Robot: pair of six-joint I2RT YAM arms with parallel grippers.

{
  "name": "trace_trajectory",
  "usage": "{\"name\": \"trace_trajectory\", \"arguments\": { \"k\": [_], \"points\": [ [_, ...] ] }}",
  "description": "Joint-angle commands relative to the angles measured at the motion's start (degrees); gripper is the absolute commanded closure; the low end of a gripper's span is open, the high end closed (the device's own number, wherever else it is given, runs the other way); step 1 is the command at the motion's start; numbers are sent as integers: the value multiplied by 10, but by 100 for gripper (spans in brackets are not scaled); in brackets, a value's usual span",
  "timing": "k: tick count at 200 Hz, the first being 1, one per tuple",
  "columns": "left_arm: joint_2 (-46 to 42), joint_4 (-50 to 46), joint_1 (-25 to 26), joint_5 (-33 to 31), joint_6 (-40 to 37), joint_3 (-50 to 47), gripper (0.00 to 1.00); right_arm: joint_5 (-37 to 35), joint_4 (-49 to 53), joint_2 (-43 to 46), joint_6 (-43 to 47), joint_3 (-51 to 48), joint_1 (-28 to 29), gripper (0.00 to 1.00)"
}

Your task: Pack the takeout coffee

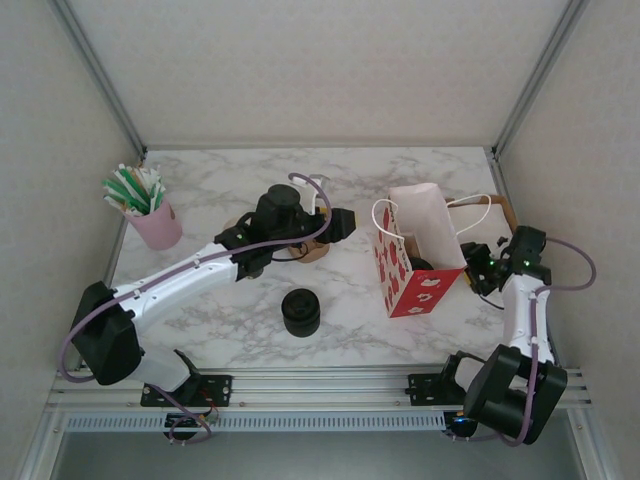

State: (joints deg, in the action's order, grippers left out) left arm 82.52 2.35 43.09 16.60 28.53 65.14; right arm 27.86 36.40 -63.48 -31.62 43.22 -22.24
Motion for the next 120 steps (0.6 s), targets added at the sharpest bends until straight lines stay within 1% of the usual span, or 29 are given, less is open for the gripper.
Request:
{"name": "trace_trajectory", "arguments": {
  "k": [1, 25, 96, 120],
  "points": [
    [-20, 16, 4, -12, 6, -9, 27, 21, -34, -17, -17, -7, 16, 42],
    [-23, 15, 4, -13, 5, -11, 27, 13, -48, -29, -29, -6, 39, 42],
    [-32, 16, -3, -17, 6, -19, 27, 3, -80, -60, -52, -3, 80, 42],
    [-42, 5, -7, -30, 1, -19, 26, 1, -90, -68, -59, -5, 93, 42]
  ]
}}
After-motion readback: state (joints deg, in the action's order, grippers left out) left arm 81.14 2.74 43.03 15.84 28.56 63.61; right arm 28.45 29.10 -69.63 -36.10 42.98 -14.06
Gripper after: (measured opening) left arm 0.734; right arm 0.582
